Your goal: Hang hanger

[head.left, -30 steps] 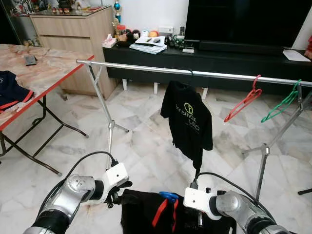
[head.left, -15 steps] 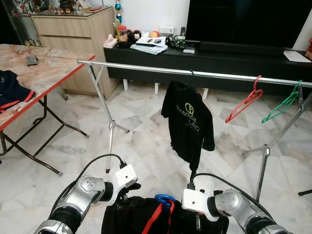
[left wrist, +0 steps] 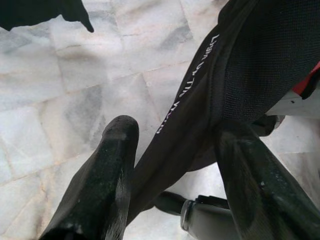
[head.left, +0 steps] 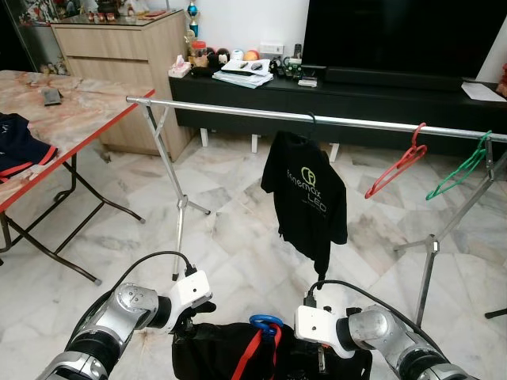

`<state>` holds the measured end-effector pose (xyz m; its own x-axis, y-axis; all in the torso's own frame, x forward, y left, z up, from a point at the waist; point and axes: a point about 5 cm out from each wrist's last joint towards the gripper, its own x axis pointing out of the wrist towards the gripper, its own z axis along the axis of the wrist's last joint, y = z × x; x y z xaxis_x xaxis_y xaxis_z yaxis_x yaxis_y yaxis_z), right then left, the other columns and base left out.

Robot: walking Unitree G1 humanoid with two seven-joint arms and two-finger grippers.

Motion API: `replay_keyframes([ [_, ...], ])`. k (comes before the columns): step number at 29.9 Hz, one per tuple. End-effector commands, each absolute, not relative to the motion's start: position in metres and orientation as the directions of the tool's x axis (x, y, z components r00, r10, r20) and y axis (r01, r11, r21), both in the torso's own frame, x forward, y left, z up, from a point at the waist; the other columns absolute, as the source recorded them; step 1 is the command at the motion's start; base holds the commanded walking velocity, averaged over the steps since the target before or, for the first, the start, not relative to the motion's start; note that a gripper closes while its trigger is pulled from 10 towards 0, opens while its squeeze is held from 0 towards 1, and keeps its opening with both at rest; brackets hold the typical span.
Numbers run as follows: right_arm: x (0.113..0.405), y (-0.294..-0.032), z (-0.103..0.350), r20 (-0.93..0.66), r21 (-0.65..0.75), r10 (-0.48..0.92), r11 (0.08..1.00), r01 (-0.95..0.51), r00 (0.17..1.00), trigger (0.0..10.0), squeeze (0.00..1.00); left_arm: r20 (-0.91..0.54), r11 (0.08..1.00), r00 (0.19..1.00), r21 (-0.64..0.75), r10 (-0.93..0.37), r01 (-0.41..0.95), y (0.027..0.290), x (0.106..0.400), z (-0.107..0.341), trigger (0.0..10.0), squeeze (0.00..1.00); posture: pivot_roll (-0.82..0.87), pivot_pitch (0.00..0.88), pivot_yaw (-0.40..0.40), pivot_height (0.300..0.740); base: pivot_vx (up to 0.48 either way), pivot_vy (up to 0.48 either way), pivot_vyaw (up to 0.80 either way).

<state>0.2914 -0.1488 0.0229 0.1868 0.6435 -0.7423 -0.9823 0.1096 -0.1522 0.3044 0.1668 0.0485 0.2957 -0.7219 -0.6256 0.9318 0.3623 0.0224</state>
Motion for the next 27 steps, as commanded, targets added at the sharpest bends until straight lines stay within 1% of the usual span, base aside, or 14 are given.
replay_keyframes([
  [1, 0.301, -0.144, 0.036, -0.704, -0.197, 0.677, 0.106, -0.975, 0.216, 10.0, 0.0, -0.631, 0.36, 0.28, 0.001, -0.723, 0.933, 0.169, 0.302, 0.046, 10.0, 0.0, 0.03, 0.0, -0.027, 0.74, 0.0, 0.0, 0.0],
  [4, 0.302, -0.145, 0.037, -0.703, -0.198, 0.677, 0.104, -0.975, 0.215, 10.0, 0.0, -0.626, 0.344, 0.252, -0.028, -0.738, 0.938, 0.168, 0.298, 0.044, 10.0, 0.0, 0.03, 0.0, -0.03, 0.74, 0.0, 0.0, 0.0],
  [10, 0.305, -0.145, 0.041, -0.697, -0.193, 0.684, 0.11, -0.975, 0.215, 10.0, 0.0, -0.605, 0.352, 0.255, -0.045, -0.755, 0.935, 0.163, 0.3, 0.045, 10.0, 0.0, 0.03, 0.0, -0.03, 0.74, 0.0, 0.0, 0.0],
  [15, 0.307, -0.141, 0.045, -0.679, -0.183, 0.706, 0.102, -0.978, 0.201, 10.0, 0.0, -0.604, 0.359, 0.269, -0.03, -0.75, 0.933, 0.158, 0.302, 0.044, 10.0, 0.0, 0.03, 0.0, -0.03, 0.74, 0.0, 0.0, 0.0],
  [19, 0.309, -0.137, 0.049, -0.662, -0.166, 0.728, 0.091, -0.982, 0.179, 10.0, 0.0, -0.572, 0.378, 0.293, -0.033, -0.766, 0.925, 0.152, 0.305, 0.046, 10.0, 0.0, 0.03, 0.0, -0.029, 0.74, 0.0, 0.0, 0.0],
  [20, 0.309, -0.136, 0.051, -0.659, -0.167, 0.731, 0.088, -0.982, 0.177, 10.0, 0.0, -0.559, 0.379, 0.288, -0.052, -0.778, 0.924, 0.151, 0.304, 0.046, 10.0, 0.19, 0.03, 0.0, -0.029, 0.74, 0.0, 0.0, 0.0],
  [21, 0.309, -0.136, 0.051, -0.659, -0.167, 0.731, 0.088, -0.982, 0.177, 10.0, 0.0, -0.559, 0.379, 0.288, -0.052, -0.778, 0.924, 0.151, 0.304, 0.046, 10.0, 0.19, 0.03, 0.0, -0.029, 0.74, 0.0, 0.0, 0.0],
  [22, 0.31, -0.135, 0.051, -0.657, -0.166, 0.733, 0.087, -0.982, 0.176, 10.0, 0.0, -0.553, 0.378, 0.283, -0.063, -0.784, 0.924, 0.15, 0.304, 0.046, 10.0, 0.3, 0.03, 0.0, -0.028, 0.74, 0.0, 0.0, 0.0],
  [23, 0.31, -0.135, 0.051, -0.657, -0.166, 0.733, 0.087, -0.982, 0.176, 10.0, 0.0, -0.553, 0.378, 0.283, -0.063, -0.784, 0.924, 0.15, 0.304, 0.046, 10.0, 0.3, 0.03, 0.0, -0.028, 0.74, 0.0, 0.0, 0.0],
  [24, 0.31, -0.135, 0.052, -0.656, -0.164, 0.734, 0.085, -0.983, 0.173, 10.0, 0.0, -0.549, 0.379, 0.287, -0.06, -0.785, 0.924, 0.149, 0.304, 0.046, 10.0, 0.2, 0.03, 0.0, -0.028, 0.74, 0.0, 0.0, 0.0],
  [25, 0.31, -0.134, 0.052, -0.655, -0.161, 0.737, 0.083, -0.983, 0.169, 10.0, 0.0, -0.543, 0.38, 0.289, -0.061, -0.789, 0.923, 0.148, 0.304, 0.047, 10.0, 0.0, 0.03, 0.0, -0.028, 0.74, 0.0, 0.0, 0.0],
  [27, 0.31, -0.134, 0.052, -0.653, -0.158, 0.739, 0.082, -0.984, 0.166, 10.0, 0.0, -0.536, 0.381, 0.29, -0.064, -0.792, 0.922, 0.147, 0.305, 0.047, 10.0, 0.0, 0.03, 0.0, -0.028, 0.74, 0.0, 0.0, 0.0],
])
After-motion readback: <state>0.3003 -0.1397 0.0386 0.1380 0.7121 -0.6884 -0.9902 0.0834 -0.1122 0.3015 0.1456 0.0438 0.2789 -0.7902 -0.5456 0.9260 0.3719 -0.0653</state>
